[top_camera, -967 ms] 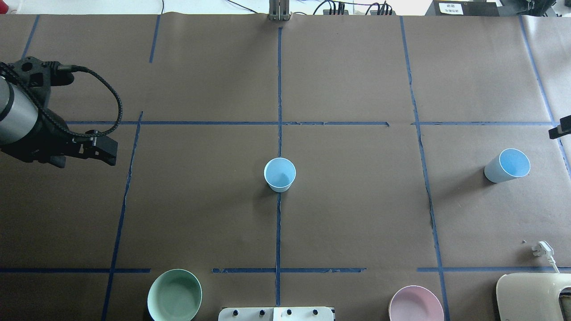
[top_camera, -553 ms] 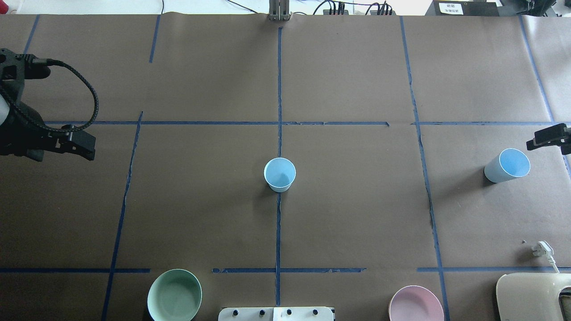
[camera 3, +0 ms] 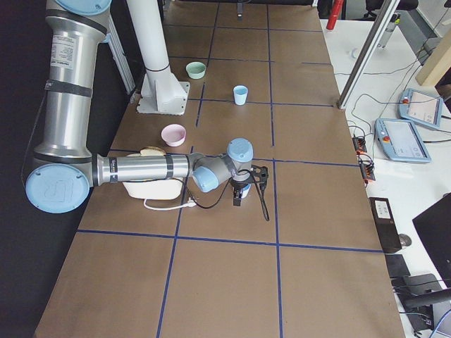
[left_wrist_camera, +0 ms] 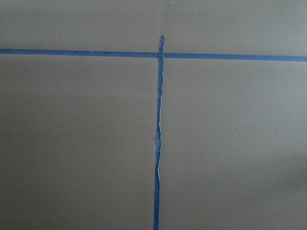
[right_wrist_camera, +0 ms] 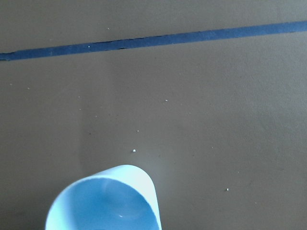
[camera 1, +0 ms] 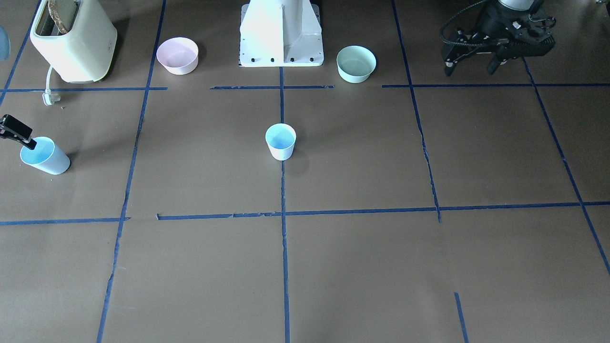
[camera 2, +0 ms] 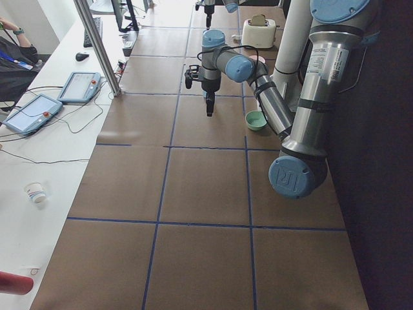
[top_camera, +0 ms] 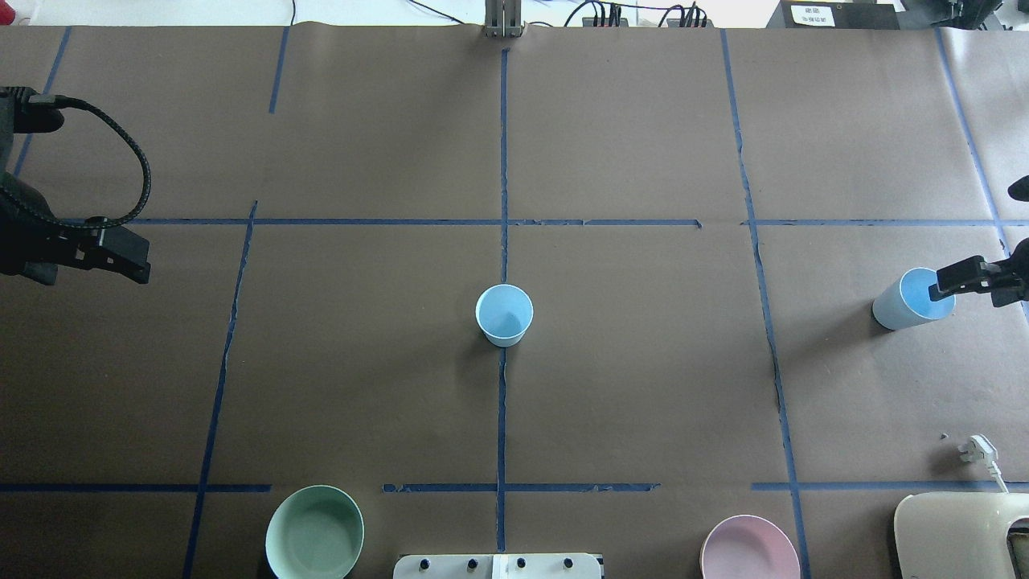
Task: Stack blue cups with both arms
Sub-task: 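Grasp the other light blue cup with the right gripper while the left arm retracts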
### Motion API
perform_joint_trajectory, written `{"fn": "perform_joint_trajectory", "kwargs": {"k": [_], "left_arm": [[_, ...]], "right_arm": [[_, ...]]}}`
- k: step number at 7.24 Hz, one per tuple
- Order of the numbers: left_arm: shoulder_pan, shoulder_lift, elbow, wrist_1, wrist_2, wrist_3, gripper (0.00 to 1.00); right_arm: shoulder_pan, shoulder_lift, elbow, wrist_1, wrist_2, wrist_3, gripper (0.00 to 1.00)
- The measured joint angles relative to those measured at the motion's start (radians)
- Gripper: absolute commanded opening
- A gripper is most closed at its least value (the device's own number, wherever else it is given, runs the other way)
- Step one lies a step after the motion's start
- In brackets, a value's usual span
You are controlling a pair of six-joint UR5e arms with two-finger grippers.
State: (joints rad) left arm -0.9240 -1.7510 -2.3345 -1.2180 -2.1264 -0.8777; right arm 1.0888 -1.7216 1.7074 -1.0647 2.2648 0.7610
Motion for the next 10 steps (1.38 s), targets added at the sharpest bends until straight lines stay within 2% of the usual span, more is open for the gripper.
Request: {"fn": "perform_joint_trajectory", "kwargs": {"k": [1,2,3,4,8,10], "left_arm": [[-0.001,0.0,0.0,0.0,0.0,0.0,1.0],[-0.002,0.003,-0.001,0.0,0.0,0.0,1.0],[-0.002,0.006,-0.002,0.0,0.0,0.0,1.0],[-0.003,0.007,-0.003,0.0,-0.001,0.0,1.0],[-0.005,0.008,-0.003,0.0,-0.001,0.0,1.0],[-0.018,0.021,-0.003,0.0,-0.001,0.017,1.0]], "right_arm": [[-0.012,0.003,-0.011,0.0,0.0,0.0,1.0],[-0.025,0.006,-0.016,0.0,-0.001,0.001,0.81],[-0.038,0.008,-0.02,-0.001,-0.004,0.006,0.23],[-0.044,0.009,-0.021,-0.001,-0.006,0.013,0.0],[-0.043,0.022,-0.011,0.0,-0.002,0.026,0.0],[-0.033,0.025,0.052,-0.009,0.006,0.066,0.0]]}}
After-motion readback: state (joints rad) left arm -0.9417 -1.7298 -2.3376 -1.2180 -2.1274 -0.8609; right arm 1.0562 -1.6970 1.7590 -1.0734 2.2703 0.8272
